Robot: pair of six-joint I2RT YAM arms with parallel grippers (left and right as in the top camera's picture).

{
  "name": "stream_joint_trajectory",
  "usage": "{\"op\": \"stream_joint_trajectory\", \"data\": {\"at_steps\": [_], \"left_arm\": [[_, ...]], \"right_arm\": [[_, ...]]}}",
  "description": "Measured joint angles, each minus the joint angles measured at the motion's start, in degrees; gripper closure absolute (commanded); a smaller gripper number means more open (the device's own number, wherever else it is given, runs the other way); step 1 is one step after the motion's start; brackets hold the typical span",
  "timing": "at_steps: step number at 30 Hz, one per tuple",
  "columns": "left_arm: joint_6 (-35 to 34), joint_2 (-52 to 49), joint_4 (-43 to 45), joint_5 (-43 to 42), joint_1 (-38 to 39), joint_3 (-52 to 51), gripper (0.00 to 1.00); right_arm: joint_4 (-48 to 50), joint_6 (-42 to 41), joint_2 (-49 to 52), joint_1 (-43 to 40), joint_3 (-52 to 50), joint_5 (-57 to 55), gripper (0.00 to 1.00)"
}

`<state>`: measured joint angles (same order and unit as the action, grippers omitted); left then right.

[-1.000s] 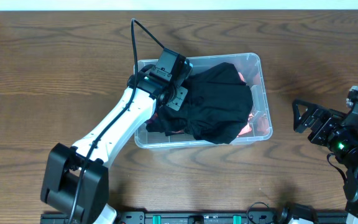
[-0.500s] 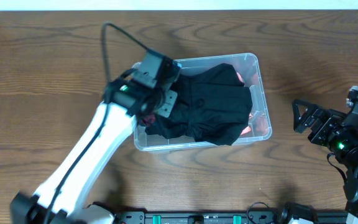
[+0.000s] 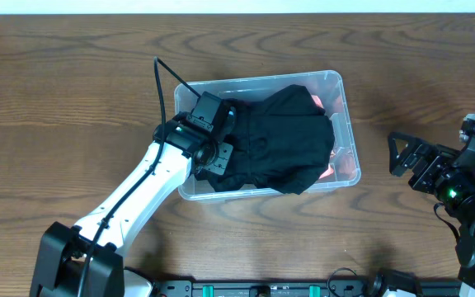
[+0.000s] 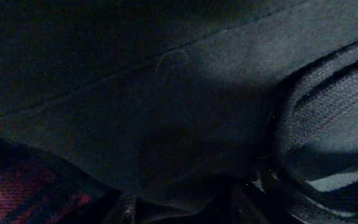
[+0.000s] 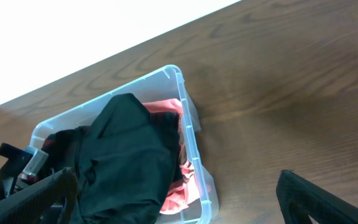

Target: Pack container

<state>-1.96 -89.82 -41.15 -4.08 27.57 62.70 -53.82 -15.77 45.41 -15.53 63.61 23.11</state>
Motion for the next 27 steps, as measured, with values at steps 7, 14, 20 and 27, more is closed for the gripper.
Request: {"op": "stream_joint_trajectory", "data": {"at_steps": [7,14,20,27], "left_arm": [[-0.70,0.07,-6.08,0.13,-0.04,3.65,0.51],[-1.73,6.34,-17.25,3.04,-0.66,17.99,0.38],[-6.67,20.96,-20.44,9.03,-6.03,24.83,0.37],[-15.54,30.95,-25.86,15.08,-15.87,24.85,0.02]], "right_arm": [[0.00,0.00,0.02,0.00,0.00,0.00,0.01],[0.02,0.00,0.00,0.00,0.00,0.00,0.01],[0.00,0.00,0.00,0.00,0.00,-0.02,0.01],[0.00,0.00,0.00,0.00,0.00,-0.02,0.01]]}}
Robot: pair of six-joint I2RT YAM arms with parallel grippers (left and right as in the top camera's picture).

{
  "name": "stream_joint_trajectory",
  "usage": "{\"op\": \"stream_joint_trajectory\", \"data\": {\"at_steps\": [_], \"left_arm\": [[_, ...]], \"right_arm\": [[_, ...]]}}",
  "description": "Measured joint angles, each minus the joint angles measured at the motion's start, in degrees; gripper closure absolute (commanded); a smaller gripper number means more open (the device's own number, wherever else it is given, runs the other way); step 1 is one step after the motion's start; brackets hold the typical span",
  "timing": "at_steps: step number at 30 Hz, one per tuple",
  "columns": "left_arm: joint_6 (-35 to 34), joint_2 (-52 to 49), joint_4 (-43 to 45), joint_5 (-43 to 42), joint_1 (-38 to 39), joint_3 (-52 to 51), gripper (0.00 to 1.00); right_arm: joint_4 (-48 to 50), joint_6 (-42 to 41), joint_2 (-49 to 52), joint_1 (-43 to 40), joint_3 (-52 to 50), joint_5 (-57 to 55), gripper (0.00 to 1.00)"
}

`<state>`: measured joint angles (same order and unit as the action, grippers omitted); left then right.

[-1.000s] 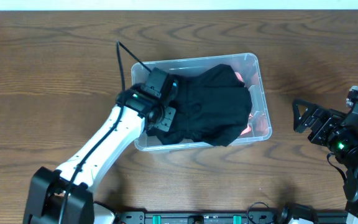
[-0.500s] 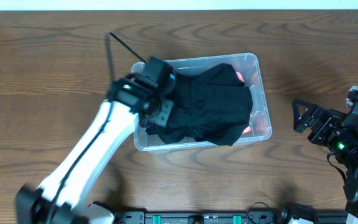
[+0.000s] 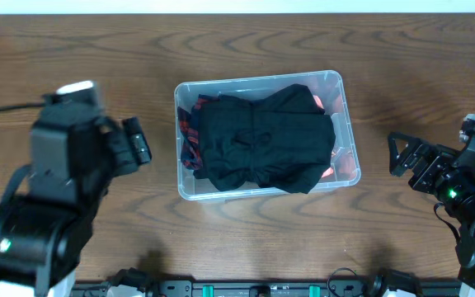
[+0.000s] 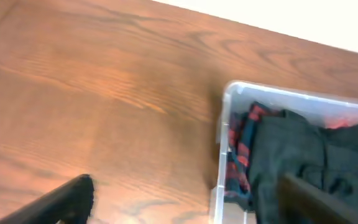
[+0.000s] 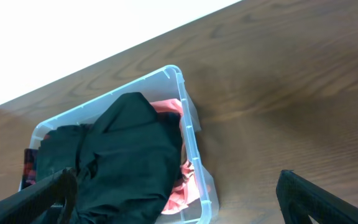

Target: Pack container

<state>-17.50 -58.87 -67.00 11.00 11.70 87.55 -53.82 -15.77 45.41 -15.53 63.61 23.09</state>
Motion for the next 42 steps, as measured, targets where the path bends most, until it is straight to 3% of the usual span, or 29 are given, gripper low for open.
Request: {"op": "stream_joint_trajectory", "data": {"at_steps": [7,29,36,42], "left_arm": [[-2.21,3.89,-3.28,1.20,-2.12,0.00,0.02],[-2.43,3.37,-3.93,1.25,-2.12,-0.04,0.02],[-2.43,3.37,-3.96,1.27,-2.19,-0.09,0.02],[-2.43,3.37,-3.98,1.40,-2.19,-0.15,0.02]], "right_arm": [[0.00,0.00,0.00,0.00,0.00,0.02,0.01],[-2.73,0.11,-0.61,0.55,-0.04,-1.77,0.01],[0.20,0.57,-13.31,13.16,-3.34,-14.84,0.01],[5.90,0.92,-27.54,16.90,-16.15,-21.03,0.01]]}}
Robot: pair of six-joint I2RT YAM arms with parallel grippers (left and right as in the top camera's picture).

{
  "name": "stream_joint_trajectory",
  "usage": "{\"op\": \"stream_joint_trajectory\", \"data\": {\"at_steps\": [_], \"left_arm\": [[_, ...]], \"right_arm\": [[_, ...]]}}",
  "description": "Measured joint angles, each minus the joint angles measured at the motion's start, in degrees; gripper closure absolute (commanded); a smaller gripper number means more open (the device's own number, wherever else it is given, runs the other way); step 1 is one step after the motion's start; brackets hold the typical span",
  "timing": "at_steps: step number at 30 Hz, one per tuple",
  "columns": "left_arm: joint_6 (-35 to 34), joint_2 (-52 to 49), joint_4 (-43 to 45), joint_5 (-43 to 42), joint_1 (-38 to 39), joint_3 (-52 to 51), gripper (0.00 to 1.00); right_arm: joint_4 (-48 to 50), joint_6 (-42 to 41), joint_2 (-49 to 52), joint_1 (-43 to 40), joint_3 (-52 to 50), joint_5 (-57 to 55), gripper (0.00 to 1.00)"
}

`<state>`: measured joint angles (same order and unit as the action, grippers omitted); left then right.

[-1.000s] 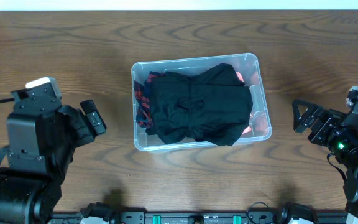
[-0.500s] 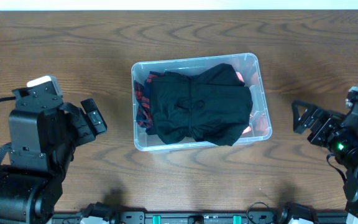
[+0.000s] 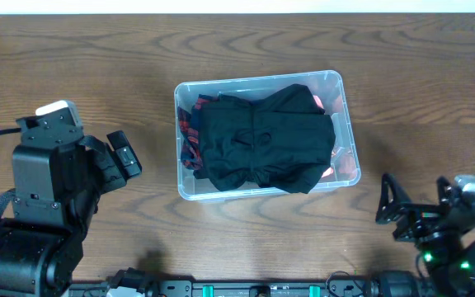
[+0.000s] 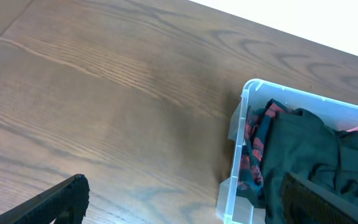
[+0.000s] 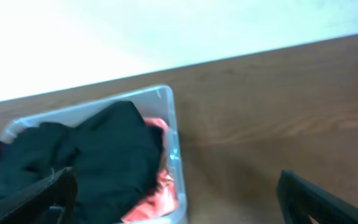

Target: Pack container

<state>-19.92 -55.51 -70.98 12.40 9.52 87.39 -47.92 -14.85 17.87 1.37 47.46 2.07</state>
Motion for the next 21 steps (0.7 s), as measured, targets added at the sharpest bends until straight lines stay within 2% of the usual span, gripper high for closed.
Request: {"op": "stream_joint_trajectory", "data": {"at_steps": [7,16,21], "left_arm": [[0.00,0.00,0.02,0.04,0.00,-0.04,0.02],[0.00,0.00,0.02,0.02,0.00,-0.04,0.02],[0.00,0.00,0.02,0.02,0.00,-0.04,0.02]], "right_arm": [[7.65,0.02,-9.20,0.00,-18.73,-1.53,0.01],[15.96,0.02,-16.24,1.40,-32.54,-1.51,0.01],[19.23,0.02,-16.98,1.46,-38.12,-1.51,0.01]]}}
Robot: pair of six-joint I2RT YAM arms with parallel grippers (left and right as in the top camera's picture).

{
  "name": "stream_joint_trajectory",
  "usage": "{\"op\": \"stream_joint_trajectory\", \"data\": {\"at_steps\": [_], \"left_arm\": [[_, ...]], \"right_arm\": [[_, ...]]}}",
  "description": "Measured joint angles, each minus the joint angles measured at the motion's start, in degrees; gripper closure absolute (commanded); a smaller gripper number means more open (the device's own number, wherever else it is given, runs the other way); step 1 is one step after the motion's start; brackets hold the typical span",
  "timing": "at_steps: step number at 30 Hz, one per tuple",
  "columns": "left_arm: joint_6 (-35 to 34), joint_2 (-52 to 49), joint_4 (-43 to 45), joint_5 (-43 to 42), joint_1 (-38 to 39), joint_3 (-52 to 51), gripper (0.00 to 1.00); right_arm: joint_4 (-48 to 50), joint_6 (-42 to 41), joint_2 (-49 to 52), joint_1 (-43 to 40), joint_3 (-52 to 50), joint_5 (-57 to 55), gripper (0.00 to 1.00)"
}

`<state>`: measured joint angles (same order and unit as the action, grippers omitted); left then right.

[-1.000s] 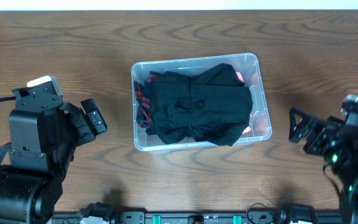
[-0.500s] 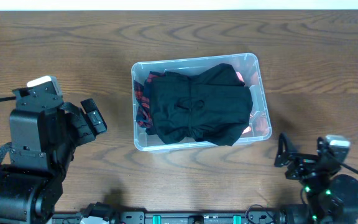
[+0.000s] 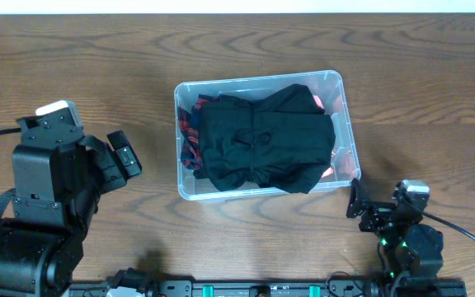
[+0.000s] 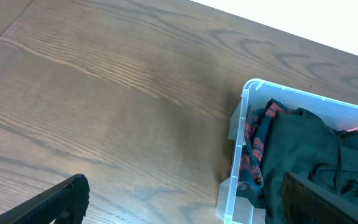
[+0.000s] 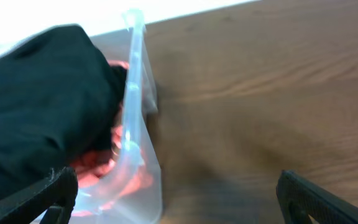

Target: Pack container

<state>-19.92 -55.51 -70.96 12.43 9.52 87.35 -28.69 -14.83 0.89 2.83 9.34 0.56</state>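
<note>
A clear plastic container (image 3: 347,124) sits mid-table, filled with a black garment (image 3: 262,140); red plaid cloth (image 3: 186,136) shows at its left end and pink-red cloth (image 3: 342,165) at its right. My left gripper (image 3: 126,157) hovers open to the left of the container, which the left wrist view shows as a bin rim (image 4: 244,118) ahead of the open left gripper (image 4: 179,205). My right gripper (image 3: 359,206) is open, low at the container's front right corner. In the right wrist view the corner wall (image 5: 135,143) stands just inside the left finger of the right gripper (image 5: 179,202).
Bare wooden table (image 3: 427,74) surrounds the container on all sides. The left arm's body (image 3: 44,198) fills the front left. The table's far edge meets a white surface (image 4: 303,18).
My right gripper has moved left from the table's front right to the container's front right corner, closer to its wall. The left arm and the garments have not moved.
My left gripper was down in the container's left end against the black garment. Then it was out, open, left of the container, and settled at the front left. The right gripper waited at the right edge, then sat lower and nearer, and now at the container's corner.
</note>
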Motion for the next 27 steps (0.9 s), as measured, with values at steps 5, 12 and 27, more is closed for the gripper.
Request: {"op": "stream_joint_trajectory", "data": {"at_steps": [5,12,27], "left_arm": [[0.00,0.00,0.00,0.00,0.00,0.00,0.02],[0.00,0.00,-0.02,0.00,0.00,0.00,0.02],[0.00,0.00,-0.02,0.00,0.00,0.00,0.02]], "right_arm": [[0.98,0.00,-0.17,0.00,-1.20,0.04,0.01],[0.96,0.00,-0.17,0.00,-1.22,0.04,0.01],[0.96,0.00,-0.17,0.00,-1.22,0.04,0.01]]}}
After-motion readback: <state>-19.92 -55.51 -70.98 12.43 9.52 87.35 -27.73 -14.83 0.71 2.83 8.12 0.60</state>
